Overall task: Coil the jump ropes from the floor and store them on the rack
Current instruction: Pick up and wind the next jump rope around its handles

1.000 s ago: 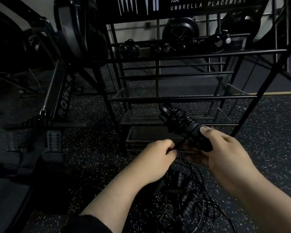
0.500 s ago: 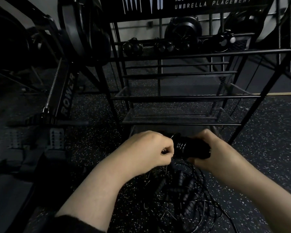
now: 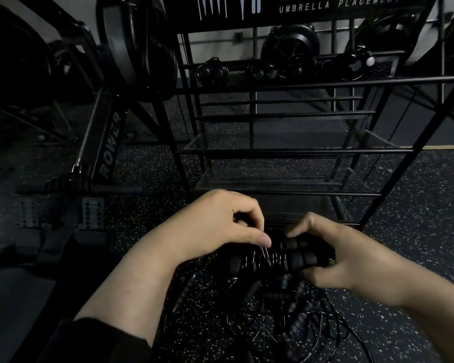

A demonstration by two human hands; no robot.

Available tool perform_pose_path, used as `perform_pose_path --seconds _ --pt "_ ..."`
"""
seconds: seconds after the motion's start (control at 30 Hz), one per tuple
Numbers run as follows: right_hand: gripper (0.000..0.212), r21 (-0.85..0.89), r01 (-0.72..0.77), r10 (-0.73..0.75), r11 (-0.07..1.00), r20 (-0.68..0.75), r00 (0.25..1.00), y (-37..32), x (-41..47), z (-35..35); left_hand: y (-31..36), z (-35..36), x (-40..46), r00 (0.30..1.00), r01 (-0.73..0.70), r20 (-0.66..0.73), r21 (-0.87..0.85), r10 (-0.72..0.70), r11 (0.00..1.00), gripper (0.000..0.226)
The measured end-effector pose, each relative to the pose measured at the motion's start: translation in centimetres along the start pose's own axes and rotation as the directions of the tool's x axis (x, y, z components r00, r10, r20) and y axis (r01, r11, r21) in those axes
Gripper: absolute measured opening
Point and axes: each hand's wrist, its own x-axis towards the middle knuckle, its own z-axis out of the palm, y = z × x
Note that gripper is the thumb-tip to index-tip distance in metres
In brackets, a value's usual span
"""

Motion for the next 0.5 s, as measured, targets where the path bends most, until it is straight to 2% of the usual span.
perform_pose_path --seconds 0.17,0.27,0.4,0.47,0.5 --pt "0.044 0.197 -0.005 -0.015 0.98 0.1 0.995 -0.7 -0.5 0.1 -0.4 0.0 0.2 1.0 0.017 0.027 -0.129 -0.014 0.992 0.023" --pt "0.049 0.279 0.025 -0.063 0.96 0.127 0.99 -0.9 -0.9 -0.4 -1.0 0.1 0.3 0.999 0.016 0.05 -0.251 -0.004 0.968 0.018" --pt "0.048 0.431 0.123 -0.171 0.894 0.075 0.982 -0.7 -1.2 -1.1 -1.6 0.0 0.8 0.999 0.03 0.031 -0.341 -0.021 0.939 0.012" --pt "0.046 0.519 0.179 -0.217 0.835 0.012 0.976 -0.1 -1.1 -1.2 -1.2 0.5 0.9 1.0 0.025 0.007 -0.48 -0.025 0.877 0.014" --pt "0.046 0.54 0.204 -0.231 0.816 -0.019 0.973 0.1 -1.0 -1.1 -0.9 0.9 0.8 0.996 0.056 -0.019 -0.58 -0.082 0.812 0.021"
